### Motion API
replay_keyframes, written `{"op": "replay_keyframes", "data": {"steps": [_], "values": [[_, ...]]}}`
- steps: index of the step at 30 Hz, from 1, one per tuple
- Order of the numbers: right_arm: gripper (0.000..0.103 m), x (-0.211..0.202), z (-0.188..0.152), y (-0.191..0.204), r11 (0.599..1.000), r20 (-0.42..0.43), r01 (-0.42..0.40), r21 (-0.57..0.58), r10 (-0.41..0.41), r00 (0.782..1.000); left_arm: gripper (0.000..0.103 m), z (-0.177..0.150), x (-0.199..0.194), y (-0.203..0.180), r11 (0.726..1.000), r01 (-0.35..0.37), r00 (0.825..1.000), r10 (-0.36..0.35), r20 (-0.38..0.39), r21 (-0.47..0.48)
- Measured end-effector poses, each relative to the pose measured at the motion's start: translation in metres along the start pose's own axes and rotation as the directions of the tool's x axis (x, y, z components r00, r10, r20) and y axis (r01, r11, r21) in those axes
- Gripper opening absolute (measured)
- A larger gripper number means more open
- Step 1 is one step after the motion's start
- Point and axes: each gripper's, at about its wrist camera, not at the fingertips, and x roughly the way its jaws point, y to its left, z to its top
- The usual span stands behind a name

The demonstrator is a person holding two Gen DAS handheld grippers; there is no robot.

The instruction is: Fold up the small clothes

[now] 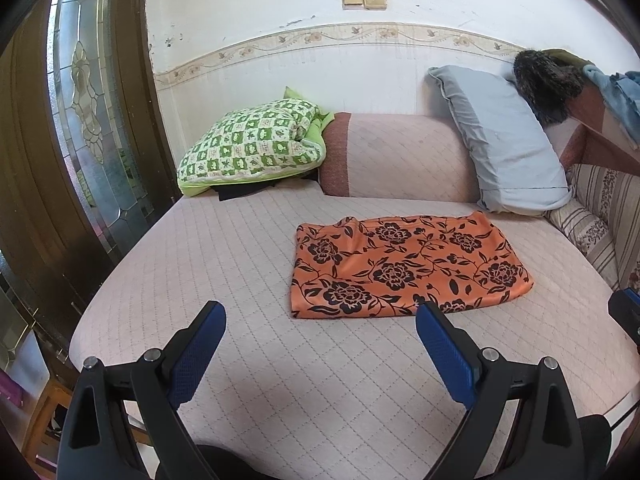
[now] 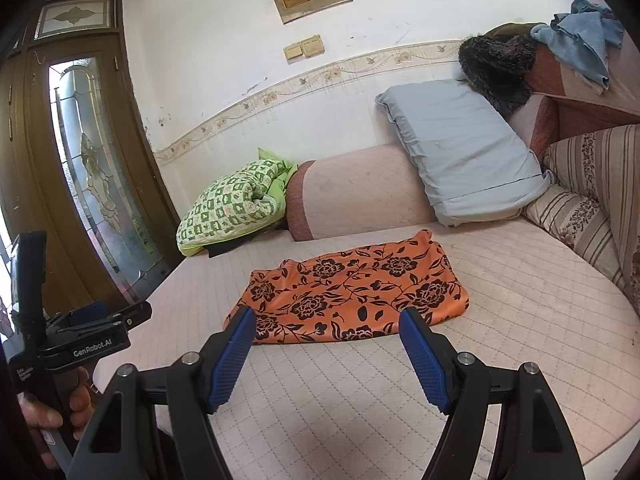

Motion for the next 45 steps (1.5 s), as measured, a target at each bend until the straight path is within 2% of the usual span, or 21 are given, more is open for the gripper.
{"op": "replay_keyframes", "data": {"steps": [20,30,38,45], "values": [[0.077,-0.015,0.005,-0.009,0.999,0.038,0.050,0.013,-0.050,0.998,0.096,-0.004,-0.004,-0.022,0.998,0.028,1.000,-0.028,-0.001,0.057],[0.077,-0.004,0.001,0.008,0.998,0.004,0.061,-0.022,-0.061,0.998,0.096,-0.008,0.005,-0.002,1.000,0.005,1.000,-0.005,-0.014,0.023],[0.077,0.014,0.008,0.036,0.988,-0.059,0.133,-0.080,-0.138,0.989,0.096,-0.009,0.010,0.021,1.000,-0.008,1.000,0.007,-0.022,-0.027],[0.077,0.018,0.012,0.053,0.988,-0.074,0.127,-0.089,-0.134,0.988,0.096,-0.009,0.012,0.034,0.999,-0.017,1.000,0.017,-0.013,-0.045]]}}
